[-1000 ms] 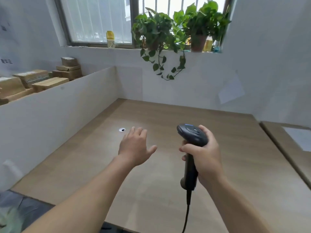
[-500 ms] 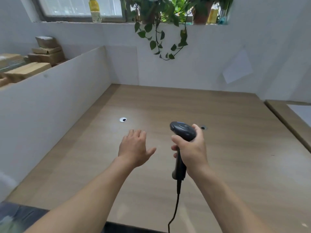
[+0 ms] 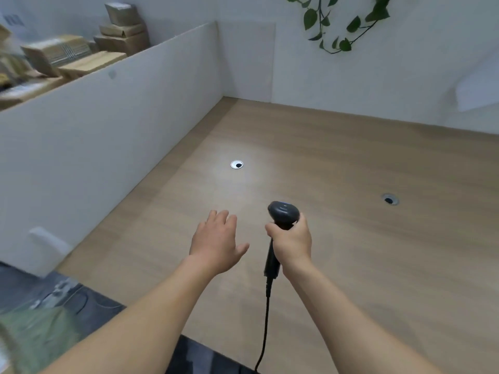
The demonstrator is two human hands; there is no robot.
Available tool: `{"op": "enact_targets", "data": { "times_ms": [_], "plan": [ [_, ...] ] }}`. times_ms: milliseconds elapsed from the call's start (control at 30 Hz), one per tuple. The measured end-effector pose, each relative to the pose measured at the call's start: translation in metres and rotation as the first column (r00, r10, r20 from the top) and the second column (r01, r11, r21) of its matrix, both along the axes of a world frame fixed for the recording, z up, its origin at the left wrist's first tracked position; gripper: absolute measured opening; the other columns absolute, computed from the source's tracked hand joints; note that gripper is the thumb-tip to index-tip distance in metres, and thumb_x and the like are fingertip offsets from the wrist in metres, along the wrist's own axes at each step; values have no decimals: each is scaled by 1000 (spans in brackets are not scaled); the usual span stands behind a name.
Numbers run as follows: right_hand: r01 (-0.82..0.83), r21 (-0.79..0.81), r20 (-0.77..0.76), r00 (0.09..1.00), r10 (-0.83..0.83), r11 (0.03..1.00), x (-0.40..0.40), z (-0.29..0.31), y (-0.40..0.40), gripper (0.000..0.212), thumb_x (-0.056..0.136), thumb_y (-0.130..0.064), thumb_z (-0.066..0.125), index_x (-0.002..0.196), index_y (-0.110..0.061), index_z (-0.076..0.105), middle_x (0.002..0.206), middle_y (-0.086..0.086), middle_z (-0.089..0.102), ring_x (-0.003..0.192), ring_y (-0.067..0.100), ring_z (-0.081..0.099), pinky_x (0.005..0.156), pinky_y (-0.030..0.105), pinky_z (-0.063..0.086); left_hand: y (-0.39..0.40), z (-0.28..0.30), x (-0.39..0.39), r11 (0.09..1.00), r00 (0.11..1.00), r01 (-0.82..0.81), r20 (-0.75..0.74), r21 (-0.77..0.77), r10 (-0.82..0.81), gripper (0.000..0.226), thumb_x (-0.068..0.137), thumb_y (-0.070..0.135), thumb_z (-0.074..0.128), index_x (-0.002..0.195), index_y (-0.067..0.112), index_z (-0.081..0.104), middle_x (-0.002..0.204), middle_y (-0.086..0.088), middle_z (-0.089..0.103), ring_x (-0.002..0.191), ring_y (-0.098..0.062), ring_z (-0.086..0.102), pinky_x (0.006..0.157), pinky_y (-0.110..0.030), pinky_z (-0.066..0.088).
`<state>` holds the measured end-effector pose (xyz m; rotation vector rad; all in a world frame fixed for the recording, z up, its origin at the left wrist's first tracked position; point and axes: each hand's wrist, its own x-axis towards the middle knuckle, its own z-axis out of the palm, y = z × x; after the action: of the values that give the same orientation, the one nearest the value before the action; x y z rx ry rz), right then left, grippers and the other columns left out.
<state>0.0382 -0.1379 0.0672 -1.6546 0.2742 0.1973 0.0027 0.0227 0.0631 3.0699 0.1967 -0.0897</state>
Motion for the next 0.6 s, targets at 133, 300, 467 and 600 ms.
{"op": "enact_targets", "data": {
  "times_ms": [133,300,467,600],
  "plan": [
    [-12,-38,-63,998,10,999,15,-38,15,36,85,-14,74,115,-21,55,99,-8,66,84,1,59,64,18,42,5,-26,6,1000,998,-13,-61,-7,12,61,93,59,49,137,18,43,145,0,42,135,-24,32,105,-39,39],
    [-34,-131,-134,991,17,991,35,-77,26,39,84,-16,74,118,-21,55,97,-11,63,86,11,60,67,23,40,6,-57,17,1000,992,-16,-126,-7,15,57,93,58,48,135,18,44,144,-1,42,134,-25,33,104,-40,40],
    [-41,-228,-176,984,0,973,52,-110,29,40,83,-18,73,119,-18,54,105,-2,65,98,21,61,79,27,40,7,-85,30,1000,985,-13,-173,-25,8,57,94,58,47,135,18,43,145,-1,41,134,-25,33,103,-39,40],
    [-38,-270,-207,978,-19,962,59,-127,25,38,85,-19,73,117,-18,52,101,-5,59,97,20,58,78,26,38,9,-100,35,999,980,-12,-198,-38,5,58,94,57,48,136,19,43,146,-1,41,134,-24,34,103,-40,40]
  ]
}}
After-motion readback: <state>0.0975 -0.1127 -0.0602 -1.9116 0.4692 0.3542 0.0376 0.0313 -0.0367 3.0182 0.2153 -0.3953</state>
